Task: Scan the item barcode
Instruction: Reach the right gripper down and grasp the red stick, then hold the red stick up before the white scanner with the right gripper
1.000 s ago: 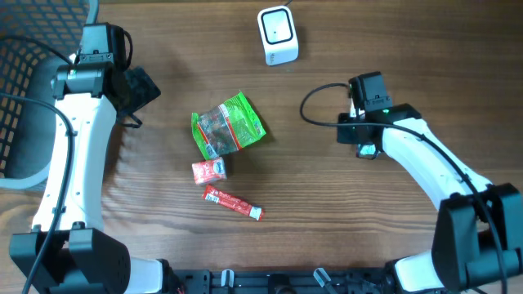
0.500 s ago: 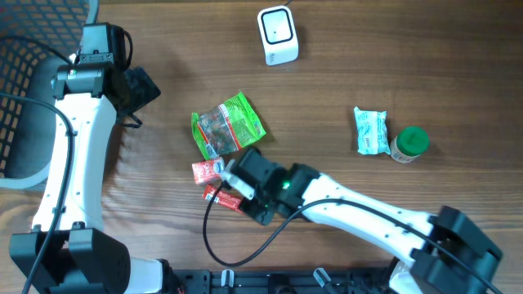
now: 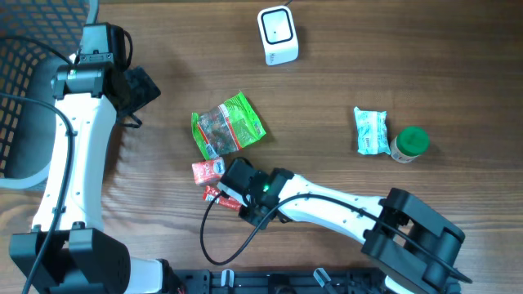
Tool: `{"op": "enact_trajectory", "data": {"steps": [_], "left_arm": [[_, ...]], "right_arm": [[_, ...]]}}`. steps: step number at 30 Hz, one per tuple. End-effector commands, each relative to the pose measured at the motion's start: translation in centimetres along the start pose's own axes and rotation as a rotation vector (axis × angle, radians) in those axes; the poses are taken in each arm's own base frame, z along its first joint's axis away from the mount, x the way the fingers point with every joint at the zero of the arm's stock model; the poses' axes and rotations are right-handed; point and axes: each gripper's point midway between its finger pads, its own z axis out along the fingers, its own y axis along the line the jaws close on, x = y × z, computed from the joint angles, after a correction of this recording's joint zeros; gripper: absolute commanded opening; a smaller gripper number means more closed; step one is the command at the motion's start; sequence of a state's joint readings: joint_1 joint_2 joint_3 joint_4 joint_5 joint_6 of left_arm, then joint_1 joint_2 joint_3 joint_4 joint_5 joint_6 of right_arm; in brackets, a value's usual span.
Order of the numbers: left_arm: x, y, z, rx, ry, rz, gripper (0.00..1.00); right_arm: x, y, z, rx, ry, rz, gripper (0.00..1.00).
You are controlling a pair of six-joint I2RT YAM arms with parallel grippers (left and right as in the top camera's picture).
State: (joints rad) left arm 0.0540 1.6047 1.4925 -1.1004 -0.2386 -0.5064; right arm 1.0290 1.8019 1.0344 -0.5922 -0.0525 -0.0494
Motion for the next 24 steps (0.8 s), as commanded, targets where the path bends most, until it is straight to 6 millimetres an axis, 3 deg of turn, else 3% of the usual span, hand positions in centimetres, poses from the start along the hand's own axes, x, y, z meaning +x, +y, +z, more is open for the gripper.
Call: {"op": "enact_trajectory", "data": {"steps": [1,3,6,9,12,15,19,22,24], "left_arm": [[-0.5,0.3,-0.4,-0.003,-0.018,-0.006,1.00],[-0.5,0.3,-0.4,-0.003,-0.018,-0.006,1.00],[-0.5,0.3,-0.4,-0.003,-0.018,-0.006,1.00],[-0.5,0.3,-0.4,-0.003,-0.018,-0.006,1.00],[-0.5,0.3,-0.4,-0.003,-0.018,-0.006,1.00],[-0.5,0.3,-0.4,-0.002,-0.019,-0.006,1.00],[-0.5,0.3,-0.4,-0.003,-0.018,-0.006,1.00],[-0.5,0.3,-0.4,-0.003,-0.018,-0.006,1.00],[-0.5,0.3,-0.4,-0.003,-0.018,-0.006,1.00]], "right_arm": [[1.4,0.2,0.2,-0.002,0.047,0.034,0.04],[1.1,0.3,-1.6,-0.001,0.018,0.039,0.04],[0.6,0.1,-6.3,0.015,-0.076,0.002,0.04],[2.1,-0.3,-10.9,0.025,-0.119,0.006,0.04],[2.4,-0.6,-17.7,-0.025,-0.329,0.100,0.04],[3.8,-2.4,-21.8,0.001,-0.457,0.253,0.04],[4.5,-2.5,-23.7,0.000,-0.521,0.271,0.04],[4.0,-3.6,-22.9,0.043,-0.499,0.296,0.04],[2.8,-6.0,-21.4,0.138,-0.475,0.374,0.04]]}}
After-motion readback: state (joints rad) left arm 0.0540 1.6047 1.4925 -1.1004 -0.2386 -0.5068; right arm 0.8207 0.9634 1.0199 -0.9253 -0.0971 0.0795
